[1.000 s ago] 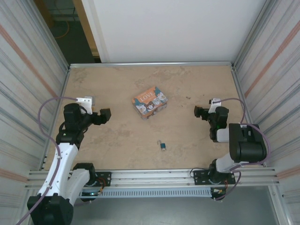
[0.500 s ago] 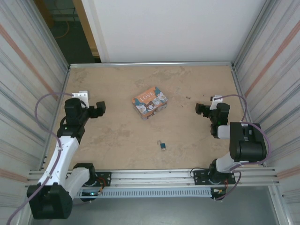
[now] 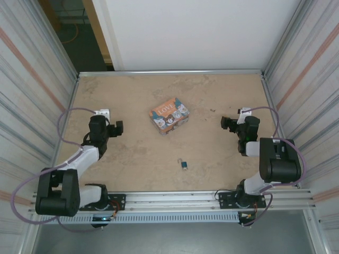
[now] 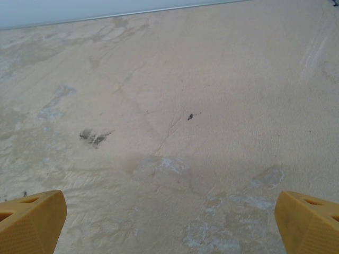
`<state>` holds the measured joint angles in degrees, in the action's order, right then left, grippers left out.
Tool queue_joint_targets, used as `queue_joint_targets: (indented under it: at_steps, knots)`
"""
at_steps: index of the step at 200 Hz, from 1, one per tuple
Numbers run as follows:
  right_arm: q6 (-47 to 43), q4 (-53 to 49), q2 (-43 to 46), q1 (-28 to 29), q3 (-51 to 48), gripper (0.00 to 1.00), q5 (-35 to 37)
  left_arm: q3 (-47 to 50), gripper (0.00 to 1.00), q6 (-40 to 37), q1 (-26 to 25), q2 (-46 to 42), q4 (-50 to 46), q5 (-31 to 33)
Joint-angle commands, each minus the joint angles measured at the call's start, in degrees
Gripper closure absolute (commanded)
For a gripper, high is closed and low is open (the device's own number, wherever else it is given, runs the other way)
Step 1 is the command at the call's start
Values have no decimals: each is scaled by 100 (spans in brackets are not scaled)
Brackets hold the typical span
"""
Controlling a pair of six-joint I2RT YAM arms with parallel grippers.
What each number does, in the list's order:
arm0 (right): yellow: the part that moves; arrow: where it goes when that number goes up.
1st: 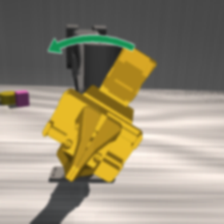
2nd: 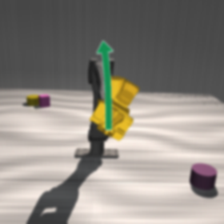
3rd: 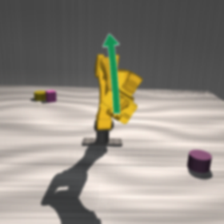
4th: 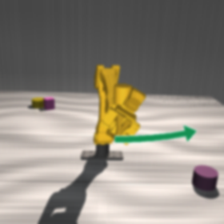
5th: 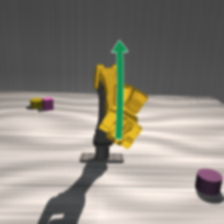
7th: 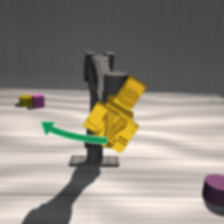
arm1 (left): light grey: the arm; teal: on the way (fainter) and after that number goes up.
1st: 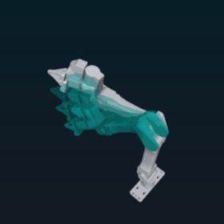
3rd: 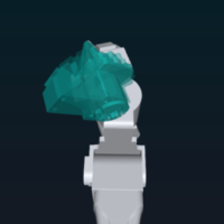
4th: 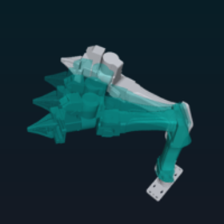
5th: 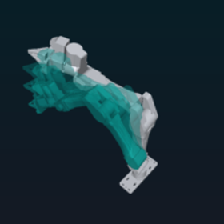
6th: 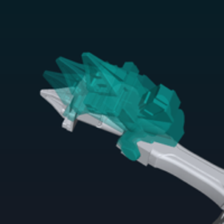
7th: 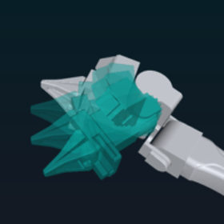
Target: Unlock the padlock with the key
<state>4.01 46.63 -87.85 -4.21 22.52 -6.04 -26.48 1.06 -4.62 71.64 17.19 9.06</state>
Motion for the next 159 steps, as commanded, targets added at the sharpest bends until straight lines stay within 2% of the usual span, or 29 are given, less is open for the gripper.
queue_joint_targets:
  at_steps: [1, 57, 101, 138, 159]
  knots:
    - [61, -19, -47, 10, 42, 1, 51, 203, 1, -302, -27, 223, 1100, -121]
    - [63, -17, -48, 9, 59, 1, 64, 404, 1, -740, 14, 595, 2216, -756]
    - [57, -19, -43, 18, 54, 1, 68, 808, 1, -713, 203, 1526, 3913, -1048]
    - [53, -27, -43, 26, 54, 1, 86, 232, 1, -508, 405, 1502, 2697, -1237]
    - [53, -39, -47, 26, 61, 1, 89, 293, 1, -431, 499, 1486, 2795, -1383]
